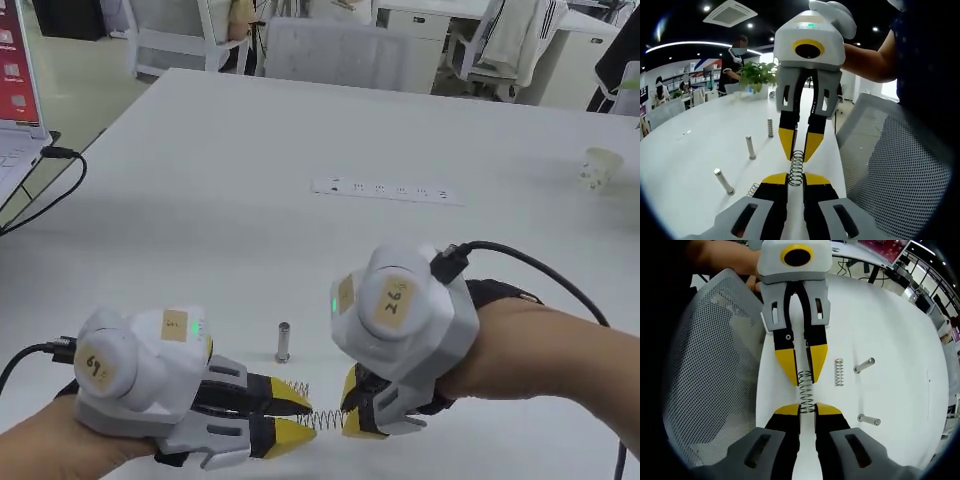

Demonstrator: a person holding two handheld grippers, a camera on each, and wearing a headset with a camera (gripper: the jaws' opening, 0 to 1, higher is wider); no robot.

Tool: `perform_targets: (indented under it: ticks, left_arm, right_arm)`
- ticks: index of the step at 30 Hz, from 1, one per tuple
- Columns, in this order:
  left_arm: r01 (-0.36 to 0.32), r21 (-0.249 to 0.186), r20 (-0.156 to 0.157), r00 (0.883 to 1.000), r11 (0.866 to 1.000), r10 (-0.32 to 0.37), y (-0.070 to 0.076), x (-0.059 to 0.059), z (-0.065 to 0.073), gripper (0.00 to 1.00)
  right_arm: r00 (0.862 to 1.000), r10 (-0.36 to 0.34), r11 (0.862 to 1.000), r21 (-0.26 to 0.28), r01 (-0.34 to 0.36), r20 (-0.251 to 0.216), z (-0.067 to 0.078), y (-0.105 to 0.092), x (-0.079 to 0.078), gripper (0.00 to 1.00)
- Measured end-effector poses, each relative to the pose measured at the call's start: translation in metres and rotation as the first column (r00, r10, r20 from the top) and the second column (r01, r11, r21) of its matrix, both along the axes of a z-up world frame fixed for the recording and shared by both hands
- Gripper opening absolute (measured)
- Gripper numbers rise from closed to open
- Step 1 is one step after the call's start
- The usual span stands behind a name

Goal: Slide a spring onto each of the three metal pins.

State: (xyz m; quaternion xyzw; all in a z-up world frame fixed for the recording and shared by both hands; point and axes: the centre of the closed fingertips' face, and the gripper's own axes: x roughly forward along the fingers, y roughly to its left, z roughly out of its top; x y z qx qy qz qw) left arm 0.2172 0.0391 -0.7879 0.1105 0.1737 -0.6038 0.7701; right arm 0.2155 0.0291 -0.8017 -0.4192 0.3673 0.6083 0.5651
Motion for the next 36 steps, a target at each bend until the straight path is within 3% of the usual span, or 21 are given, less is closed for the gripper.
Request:
perform_targets:
  ticks: [24, 36]
  left_arm:
    - [0.028, 0.010, 0.002, 1.000, 1.000, -0.028, -0.002, -0.003, 0.001, 0.01]
    - [0.029, -0.020, 0.014, 0.999, 0.999, -0.029, -0.003, -0.005, 0.011, 0.01]
  right_arm:
    - [1.000, -0.012, 1.000, 0.013, 0.012, -0.025, 0.001, -0.001, -0.003, 0.08]
    - [0.999, -0.023, 1.000, 0.015, 0.023, -0.037, -0.002, -0.002, -0.005, 0.09]
